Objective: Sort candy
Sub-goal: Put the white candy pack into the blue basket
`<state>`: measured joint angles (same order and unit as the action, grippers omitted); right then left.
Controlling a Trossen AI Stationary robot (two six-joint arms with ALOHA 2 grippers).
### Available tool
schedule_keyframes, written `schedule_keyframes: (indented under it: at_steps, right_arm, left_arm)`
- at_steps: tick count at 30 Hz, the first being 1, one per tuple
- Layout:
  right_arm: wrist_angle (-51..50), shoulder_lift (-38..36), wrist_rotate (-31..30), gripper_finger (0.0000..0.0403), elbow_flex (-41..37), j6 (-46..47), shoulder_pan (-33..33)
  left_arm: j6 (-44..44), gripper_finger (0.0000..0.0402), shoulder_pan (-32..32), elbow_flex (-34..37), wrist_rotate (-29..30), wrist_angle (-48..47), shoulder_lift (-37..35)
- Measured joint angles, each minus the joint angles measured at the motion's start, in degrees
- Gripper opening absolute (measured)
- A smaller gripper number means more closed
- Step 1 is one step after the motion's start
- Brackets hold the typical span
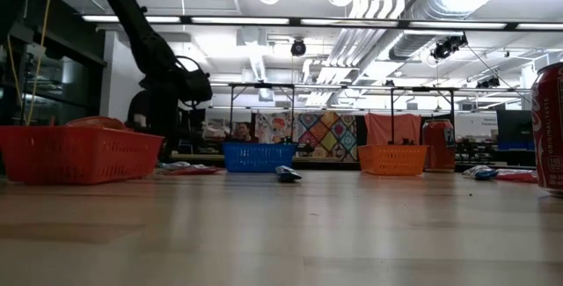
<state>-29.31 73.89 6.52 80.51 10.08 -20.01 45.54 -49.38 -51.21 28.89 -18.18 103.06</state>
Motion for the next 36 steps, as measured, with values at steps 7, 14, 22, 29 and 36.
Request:
schedule_keyframes:
  at_steps: [7, 14, 22, 29, 36]
  right_arm:
    - [0.0, 0.0, 0.0, 0.0232, 0.0, -0.1, 0.0]
    - [0.0, 0.0, 0.0, 0.0232, 0.0, -1.3, 0.0]
    - [0.0, 0.0, 0.0, 0.0232, 0.0, -1.4, 0.0]
    - [0.0, 0.0, -0.5, 0.0232, 0.0, -1.2, 0.0]
    - [0.0, 0.0, -0.5, 0.0232, 0.0, 0.4, 0.0]
  left_arm:
    - [3.8, 0.0000, 4.3, 0.0, -3.2, -3.8, -0.2]
    - [3.8, 0.0000, 14.5, -0.1, -5.1, -8.7, -0.3]
    - [3.0, 0.0000, 27.4, 0.1, -4.2, -17.3, -0.9]
    - [1.7, 0.0000, 28.1, 0.4, -6.0, -20.7, -10.9]
    - [-13.0, 0.0000, 27.1, 0.3, -8.4, -21.3, -24.4]
